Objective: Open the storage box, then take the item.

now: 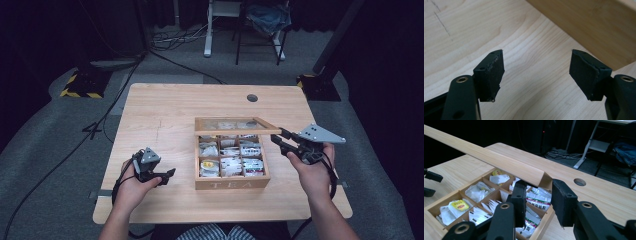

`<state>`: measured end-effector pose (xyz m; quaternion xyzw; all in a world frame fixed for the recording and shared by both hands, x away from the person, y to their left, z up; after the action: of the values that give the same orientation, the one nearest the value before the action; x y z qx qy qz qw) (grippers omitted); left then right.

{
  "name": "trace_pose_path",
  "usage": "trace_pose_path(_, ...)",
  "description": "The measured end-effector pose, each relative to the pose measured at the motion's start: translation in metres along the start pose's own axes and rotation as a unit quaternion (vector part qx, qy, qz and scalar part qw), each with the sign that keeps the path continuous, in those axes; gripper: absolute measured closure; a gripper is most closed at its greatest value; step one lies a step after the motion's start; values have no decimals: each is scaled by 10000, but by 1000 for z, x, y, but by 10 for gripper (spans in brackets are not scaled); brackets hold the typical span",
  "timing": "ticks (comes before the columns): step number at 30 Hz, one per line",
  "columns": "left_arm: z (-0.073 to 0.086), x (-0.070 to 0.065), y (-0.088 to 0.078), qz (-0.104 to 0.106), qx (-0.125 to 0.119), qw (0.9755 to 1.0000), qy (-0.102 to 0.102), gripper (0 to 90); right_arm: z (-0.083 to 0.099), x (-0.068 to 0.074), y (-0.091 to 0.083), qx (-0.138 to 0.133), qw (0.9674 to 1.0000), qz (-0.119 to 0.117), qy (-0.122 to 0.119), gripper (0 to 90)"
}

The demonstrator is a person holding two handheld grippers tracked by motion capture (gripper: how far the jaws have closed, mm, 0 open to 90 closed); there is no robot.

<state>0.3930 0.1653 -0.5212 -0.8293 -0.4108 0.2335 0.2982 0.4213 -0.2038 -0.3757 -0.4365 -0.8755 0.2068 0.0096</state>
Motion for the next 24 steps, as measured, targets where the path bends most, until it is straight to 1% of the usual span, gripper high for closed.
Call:
trace_pose_path(1,-2,-1,-1,2,-45,10000,-30,288,0,0,0,0,10000,0,0,651)
trace_pose_path(2,-5,-2,-3,12,-79,10000,-6,288,-1,0,0,-4,10000,6,0,652)
trace_pose_path(3,-8,-4,-4,63,-121,9999,-9,290,-2,-1,1,-10,10000,16,10,652)
trace_pose_path(8,-21,-10,-13,149,-250,9995,145,292,-6,-4,3,-64,9999,42,81,653)
trace_pose_path(11,-28,-16,-16,234,-348,9990,181,288,-7,-5,3,-79,9999,29,125,653)
trace_pose_path(13,-31,-19,-18,292,-371,9986,240,291,-8,-5,4,-86,9999,40,143,653)
trace_pose_path(14,-33,-22,-18,339,-385,9984,219,290,-8,-5,4,-87,9998,45,146,653)
trace_pose_path(16,-35,-24,-19,325,-392,9983,280,290,-9,-5,4,-91,9998,58,148,653)
trace_pose_path(17,-37,-27,-19,351,-401,9982,287,291,-9,-5,4,-101,9998,61,155,653)
trace_pose_path(18,-38,-28,-20,365,-417,9979,346,291,-9,-6,4,-107,9998,64,165,653)
trace_pose_path(21,-43,-34,-23,444,-486,9972,351,293,-10,-6,4,-121,9997,51,184,653)
trace_pose_path(24,-47,-41,-24,510,-530,9964,423,294,-10,-6,5,-131,9998,33,175,652)
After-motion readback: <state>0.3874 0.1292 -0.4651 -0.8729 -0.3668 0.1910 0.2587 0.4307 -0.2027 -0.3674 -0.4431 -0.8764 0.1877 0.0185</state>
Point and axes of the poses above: each handheld gripper's, and its own axes: y roughly forward along the jaws, z roughly out of its underside, x roughly to its left, the point moved 8 cm from there along y, roughly forward along the jaws, and after that the axes turned 6 degrees about -y, right-handed, at the moved point
